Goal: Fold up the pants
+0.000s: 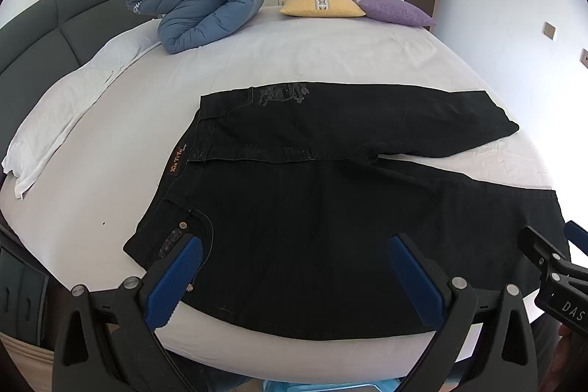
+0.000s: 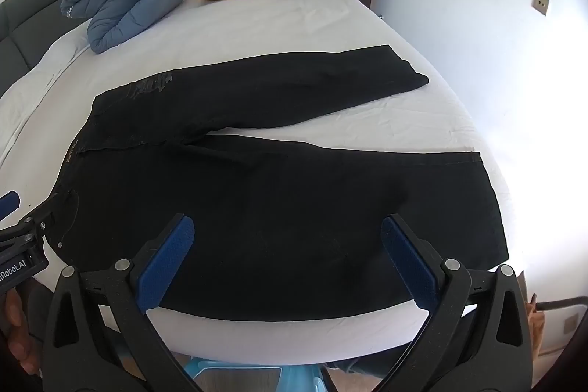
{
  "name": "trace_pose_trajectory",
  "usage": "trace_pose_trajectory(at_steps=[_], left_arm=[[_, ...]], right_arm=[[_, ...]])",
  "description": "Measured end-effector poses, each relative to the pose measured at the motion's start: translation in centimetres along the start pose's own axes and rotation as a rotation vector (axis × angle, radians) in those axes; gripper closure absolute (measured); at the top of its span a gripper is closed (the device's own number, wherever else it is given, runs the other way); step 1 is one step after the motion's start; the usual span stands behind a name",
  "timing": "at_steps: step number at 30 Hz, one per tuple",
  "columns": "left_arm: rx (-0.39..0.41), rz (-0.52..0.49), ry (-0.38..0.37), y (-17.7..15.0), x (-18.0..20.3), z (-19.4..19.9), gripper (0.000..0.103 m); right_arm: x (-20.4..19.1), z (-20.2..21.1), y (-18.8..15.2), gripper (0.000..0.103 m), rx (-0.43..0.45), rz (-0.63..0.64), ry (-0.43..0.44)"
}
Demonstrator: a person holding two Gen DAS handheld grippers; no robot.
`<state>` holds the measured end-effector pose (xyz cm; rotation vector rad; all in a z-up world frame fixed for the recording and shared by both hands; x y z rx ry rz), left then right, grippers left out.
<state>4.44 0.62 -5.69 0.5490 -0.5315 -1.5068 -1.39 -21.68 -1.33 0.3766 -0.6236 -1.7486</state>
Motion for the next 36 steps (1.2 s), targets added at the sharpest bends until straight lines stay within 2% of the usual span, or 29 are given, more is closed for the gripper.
trace_pose_trajectory(at_steps=[36], left_arm=[[-0.007, 0.000, -0.005, -0.90, 0.00, -0.50, 0.000]], right_arm=[[-0.41, -0.09, -0.53, 0.000, -0.009, -0.001, 0.006]])
Point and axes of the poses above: each gripper's, at about its wrist camera, not at the fingertips, and z roughly against the way its jaws point, x to its right, y to its top, the point moved 7 cm from there along -z, roughly the way its jaws point, and after that the axes turned 1 degree about z, right-handed, at the moved point
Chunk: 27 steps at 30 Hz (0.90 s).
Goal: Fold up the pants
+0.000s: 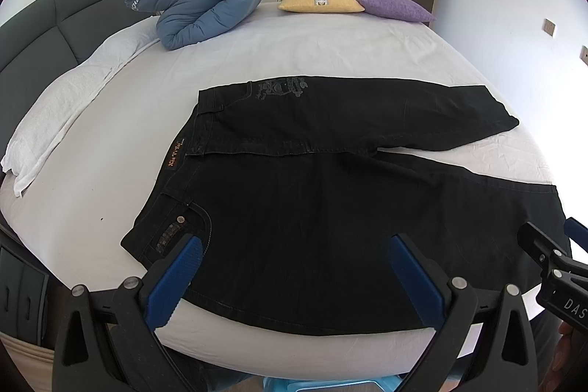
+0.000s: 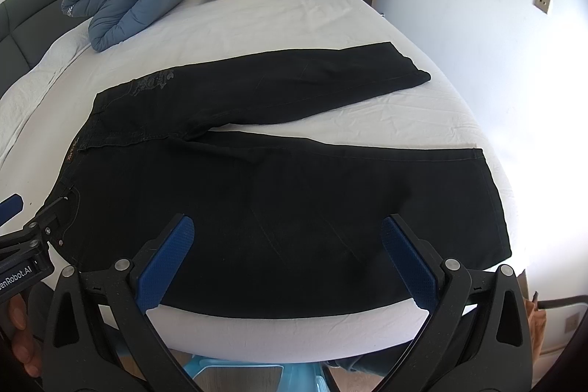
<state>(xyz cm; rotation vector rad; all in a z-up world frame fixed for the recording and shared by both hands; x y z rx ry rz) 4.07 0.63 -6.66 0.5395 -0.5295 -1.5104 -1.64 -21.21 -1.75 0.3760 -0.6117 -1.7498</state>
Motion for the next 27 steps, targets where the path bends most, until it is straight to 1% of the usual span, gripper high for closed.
trace_pose_trajectory(at_steps=[27], left_arm=[[-0.005, -0.009, 0.001, -0.56, 0.04, -0.35, 0.000]], right_arm=[[-0.17, -0.35, 0.12, 0.000, -0.006, 0.008, 0.010]])
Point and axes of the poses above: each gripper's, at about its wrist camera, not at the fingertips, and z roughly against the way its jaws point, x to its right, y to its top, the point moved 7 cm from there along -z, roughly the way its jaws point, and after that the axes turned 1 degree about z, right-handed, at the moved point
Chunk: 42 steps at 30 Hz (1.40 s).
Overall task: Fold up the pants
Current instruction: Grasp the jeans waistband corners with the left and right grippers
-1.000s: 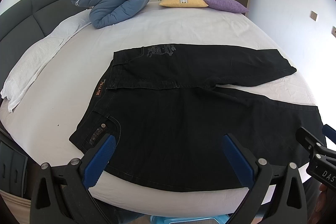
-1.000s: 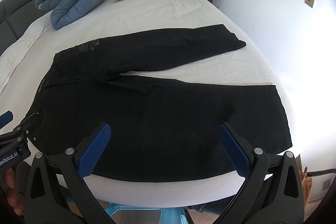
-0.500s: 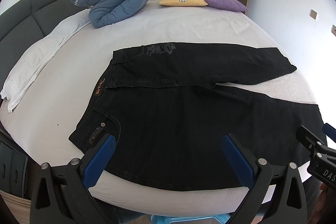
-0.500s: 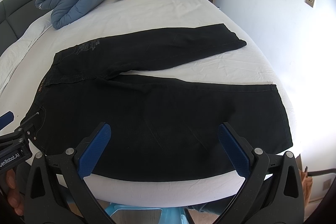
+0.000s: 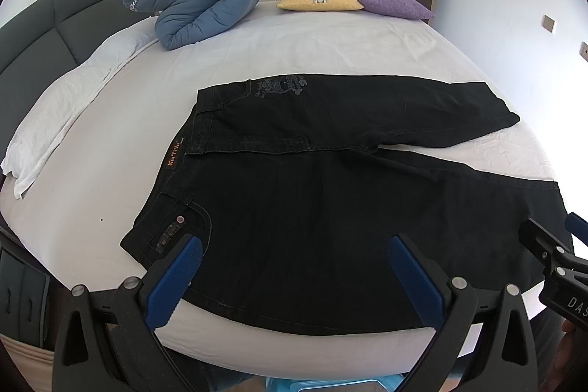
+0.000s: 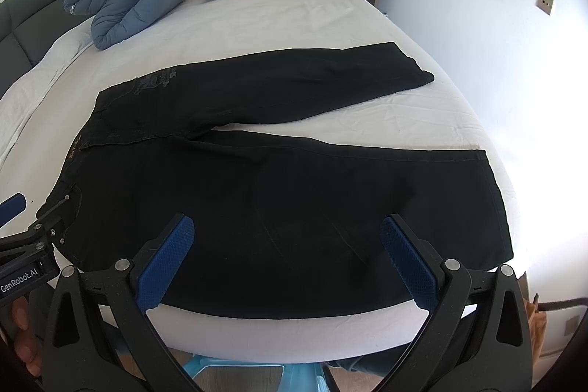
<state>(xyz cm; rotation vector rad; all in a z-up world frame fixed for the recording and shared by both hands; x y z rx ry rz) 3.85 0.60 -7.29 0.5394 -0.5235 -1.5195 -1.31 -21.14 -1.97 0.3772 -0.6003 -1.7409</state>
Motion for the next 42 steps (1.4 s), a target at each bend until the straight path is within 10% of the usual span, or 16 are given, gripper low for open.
trace_pose_trajectory(at_steps=[14, 18, 22, 26, 32, 38, 42], left_arm=[[-0.035, -0.022, -0.081, 2.7, -1.1, -2.6, 0.000], [-0.059, -0.115, -0.049, 5.1, -2.2, -5.0, 0.000], [0.105, -0.160, -0.030, 8.6, -3.6, -5.6, 0.000], [0.050, -0.131, 0.011, 10.9, -5.5, -8.3, 0.000], [0.043, -0.134, 0.006, 16.4, -8.6, -14.7, 0.000], [-0.025, -0.294, -0.131, 22.1, -9.9, -22.7, 0.000], [-0.141, -0.375, -0.252, 24.3, -10.4, -27.5, 0.000]], right_arm=[[-1.3, -1.7, 2.1, 0.000, -0.004, 0.072, 0.096], [-2.6, -2.4, 6.0, 0.000, 0.043, 0.123, 0.244], [-3.5, -4.1, 11.3, 0.000, 0.107, 0.131, 0.364], [-3.9, -7.4, 16.0, 0.000, 0.083, 0.041, 0.477], [-5.2, -14.3, 22.2, 0.000, -0.015, 0.095, 0.447], [-8.0, -21.3, 27.2, 0.000, -0.058, 0.352, 0.341], [-11.0, -25.0, 29.1, 0.000, -0.101, 0.483, 0.466]])
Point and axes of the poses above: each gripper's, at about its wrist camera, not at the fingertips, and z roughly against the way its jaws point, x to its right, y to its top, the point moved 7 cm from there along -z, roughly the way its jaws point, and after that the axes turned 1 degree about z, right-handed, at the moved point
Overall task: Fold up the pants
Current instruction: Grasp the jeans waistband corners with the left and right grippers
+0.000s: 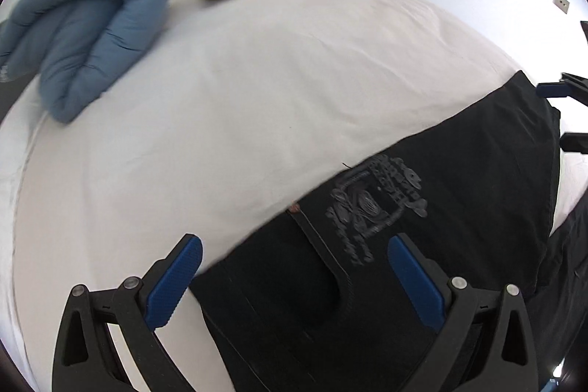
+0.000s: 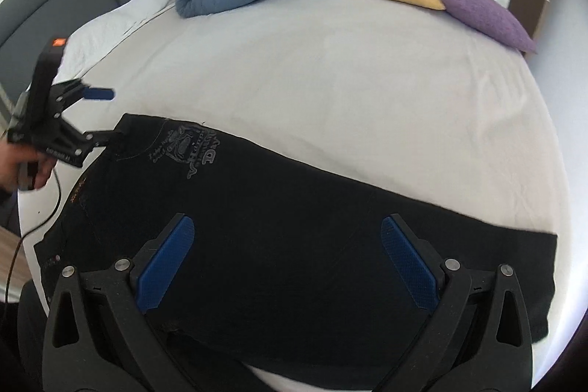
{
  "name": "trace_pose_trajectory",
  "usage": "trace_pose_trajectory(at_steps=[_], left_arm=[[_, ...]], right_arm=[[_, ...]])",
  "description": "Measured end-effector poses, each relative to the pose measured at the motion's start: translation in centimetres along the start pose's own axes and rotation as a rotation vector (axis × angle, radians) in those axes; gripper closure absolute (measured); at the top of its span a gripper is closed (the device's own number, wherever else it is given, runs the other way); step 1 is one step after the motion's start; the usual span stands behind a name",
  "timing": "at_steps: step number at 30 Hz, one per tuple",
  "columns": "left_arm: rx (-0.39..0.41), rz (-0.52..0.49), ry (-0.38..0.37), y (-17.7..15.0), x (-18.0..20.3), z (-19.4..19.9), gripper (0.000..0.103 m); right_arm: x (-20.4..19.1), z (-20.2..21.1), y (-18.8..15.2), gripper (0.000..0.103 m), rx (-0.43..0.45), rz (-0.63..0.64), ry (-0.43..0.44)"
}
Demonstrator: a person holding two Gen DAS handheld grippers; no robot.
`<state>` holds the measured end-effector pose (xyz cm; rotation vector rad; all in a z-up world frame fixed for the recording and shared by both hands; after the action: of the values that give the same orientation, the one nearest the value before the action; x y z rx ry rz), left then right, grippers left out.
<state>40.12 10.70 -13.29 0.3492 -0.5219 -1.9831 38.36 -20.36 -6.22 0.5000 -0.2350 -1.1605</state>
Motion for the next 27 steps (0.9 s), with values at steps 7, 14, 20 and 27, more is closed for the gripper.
trace_pose_trajectory(at_steps=[7, 14, 20, 27], left_arm=[[-0.193, -0.114, -0.220, 2.0, -0.6, -5.8, 0.017], [-0.312, -0.164, -0.312, 0.5, -0.3, -9.1, 0.024], [-0.343, -0.107, -0.352, 0.4, -1.1, -9.0, 0.096], [-0.247, -0.251, -0.254, -0.2, 2.4, -5.7, 0.098]], right_arm=[[-0.8, -4.7, 2.3, 0.040, -0.049, 0.150, 0.156], [-0.9, -6.0, 2.4, 0.049, -0.071, 0.194, 0.244], [-1.5, -6.1, 2.3, 0.060, -0.102, 0.264, 0.248], [-3.0, -8.1, 4.6, 0.068, -0.127, 0.323, 0.255]])
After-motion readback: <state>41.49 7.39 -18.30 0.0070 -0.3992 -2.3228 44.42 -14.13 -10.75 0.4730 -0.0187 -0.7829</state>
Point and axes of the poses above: each gripper's, at about its wrist camera, not at the fingertips, and z roughly against the way its jaws point, x to its right, y to its top, the point moved 7 cm from there along -z, roughly the way its jaws point, and after that the axes turned 1 degree about z, right-handed, at the moved point
